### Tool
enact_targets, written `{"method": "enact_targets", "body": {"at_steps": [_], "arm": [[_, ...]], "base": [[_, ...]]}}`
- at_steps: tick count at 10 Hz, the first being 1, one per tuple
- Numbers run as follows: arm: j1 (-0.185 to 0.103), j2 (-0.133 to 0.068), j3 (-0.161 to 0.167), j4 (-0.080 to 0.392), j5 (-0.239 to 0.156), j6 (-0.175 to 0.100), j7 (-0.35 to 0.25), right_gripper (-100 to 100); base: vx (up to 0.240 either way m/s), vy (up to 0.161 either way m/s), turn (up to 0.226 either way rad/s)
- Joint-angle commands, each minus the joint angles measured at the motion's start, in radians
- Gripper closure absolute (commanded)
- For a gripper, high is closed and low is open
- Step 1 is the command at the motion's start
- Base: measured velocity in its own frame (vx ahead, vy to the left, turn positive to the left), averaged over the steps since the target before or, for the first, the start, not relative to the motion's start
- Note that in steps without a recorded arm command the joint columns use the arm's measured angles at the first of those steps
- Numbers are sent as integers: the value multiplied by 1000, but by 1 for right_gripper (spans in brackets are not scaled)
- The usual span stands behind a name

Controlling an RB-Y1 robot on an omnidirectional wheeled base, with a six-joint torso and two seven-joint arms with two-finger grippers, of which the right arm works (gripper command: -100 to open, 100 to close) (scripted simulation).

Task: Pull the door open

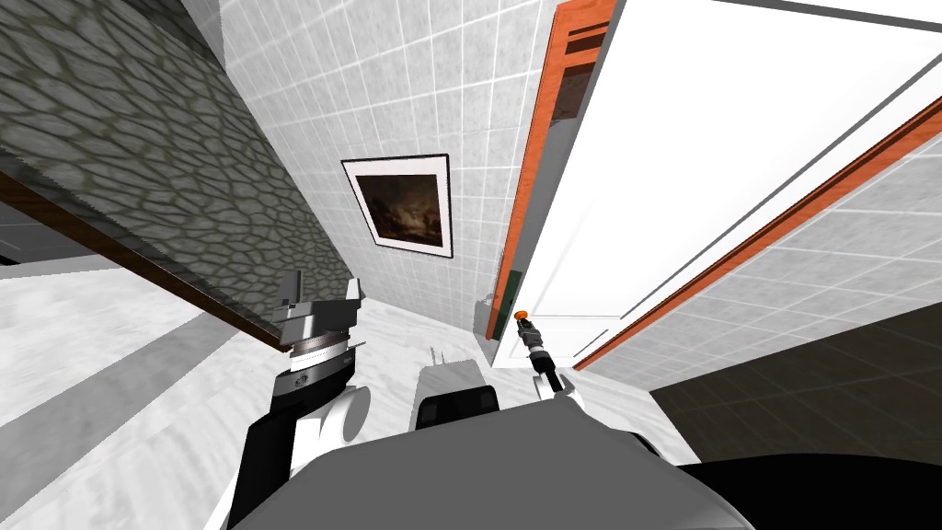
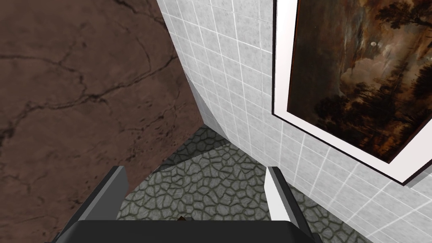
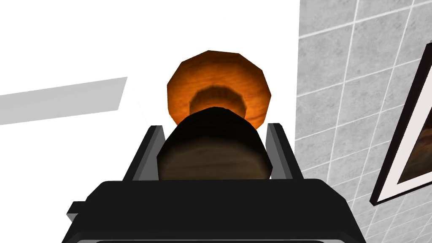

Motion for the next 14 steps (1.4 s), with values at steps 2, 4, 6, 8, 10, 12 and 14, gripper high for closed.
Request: {"method": "enact_targets", "body": {"at_steps": [2,4,6,8,10,12,14], "arm": [[-2,4,11,1,-5,1,-77,100],[-4,4,14,3,-7,0,-114,100],[-8,4,22,7,-13,-1,-171,100],[-10,4,26,9,-17,-1,-220,100],[-13,4,30,12,-20,-2,-260,100],[-18,4,39,17,-27,-3,-320,100],[-21,4,45,20,-31,-3,-371,100]], "base": [[-29,-5,1],[-21,-4,-1],[-32,-5,-1],[-21,-5,1],[-27,-10,-2],[-31,-4,3],[-26,-4,1]]}}
